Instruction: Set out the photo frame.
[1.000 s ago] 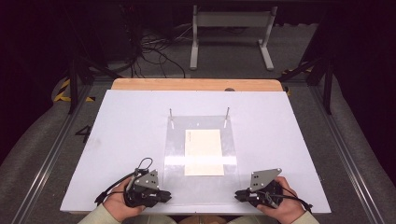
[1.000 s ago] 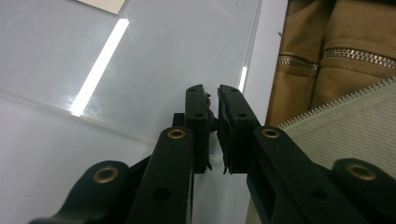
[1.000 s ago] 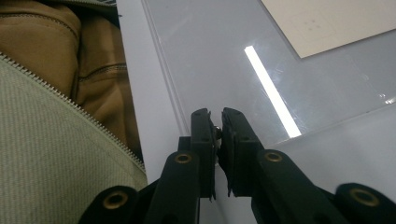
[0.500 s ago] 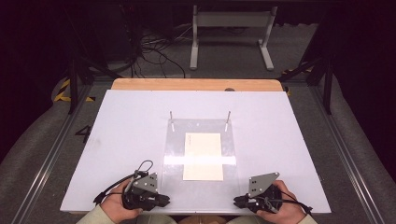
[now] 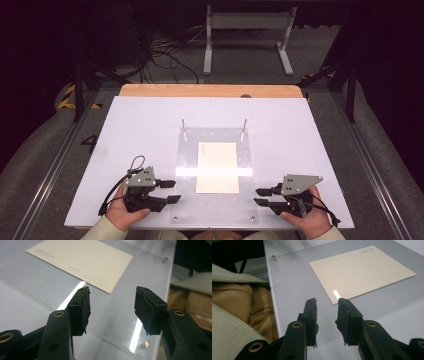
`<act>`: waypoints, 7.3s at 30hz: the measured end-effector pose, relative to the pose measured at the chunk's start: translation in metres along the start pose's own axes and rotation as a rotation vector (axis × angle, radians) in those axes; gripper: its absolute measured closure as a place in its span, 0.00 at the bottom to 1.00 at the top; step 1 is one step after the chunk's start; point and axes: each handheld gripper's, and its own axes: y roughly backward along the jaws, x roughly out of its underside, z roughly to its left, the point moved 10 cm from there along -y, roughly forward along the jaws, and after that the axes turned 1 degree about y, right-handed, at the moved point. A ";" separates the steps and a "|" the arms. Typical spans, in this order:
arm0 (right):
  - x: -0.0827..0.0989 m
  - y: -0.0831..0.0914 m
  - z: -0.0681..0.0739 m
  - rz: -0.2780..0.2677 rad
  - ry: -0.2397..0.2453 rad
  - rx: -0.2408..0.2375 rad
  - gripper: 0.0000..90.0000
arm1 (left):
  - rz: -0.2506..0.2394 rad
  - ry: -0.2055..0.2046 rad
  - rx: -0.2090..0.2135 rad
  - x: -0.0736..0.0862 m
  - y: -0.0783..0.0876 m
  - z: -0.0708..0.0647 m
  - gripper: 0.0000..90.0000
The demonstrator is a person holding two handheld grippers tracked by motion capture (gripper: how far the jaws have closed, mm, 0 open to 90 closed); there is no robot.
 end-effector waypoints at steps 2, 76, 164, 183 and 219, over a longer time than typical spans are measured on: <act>0.000 -0.001 -0.006 0.001 -0.016 0.015 0.74 | -0.035 0.013 -0.040 -0.007 0.000 0.010 0.50; -0.070 -0.091 -0.223 -0.016 -0.251 0.530 0.95 | -0.062 0.143 -0.315 0.018 0.016 0.054 0.44; -0.060 -0.086 -0.256 -0.219 -0.570 0.443 0.69 | -0.195 -0.242 -0.367 -0.054 0.004 0.001 0.58; -0.068 0.008 -0.171 -0.267 -0.326 0.380 0.58 | -0.185 -0.235 -0.349 -0.060 0.006 0.003 0.58; -0.045 0.026 -0.045 -0.111 0.055 0.136 0.40 | -0.162 -0.235 -0.340 -0.059 0.006 0.002 0.57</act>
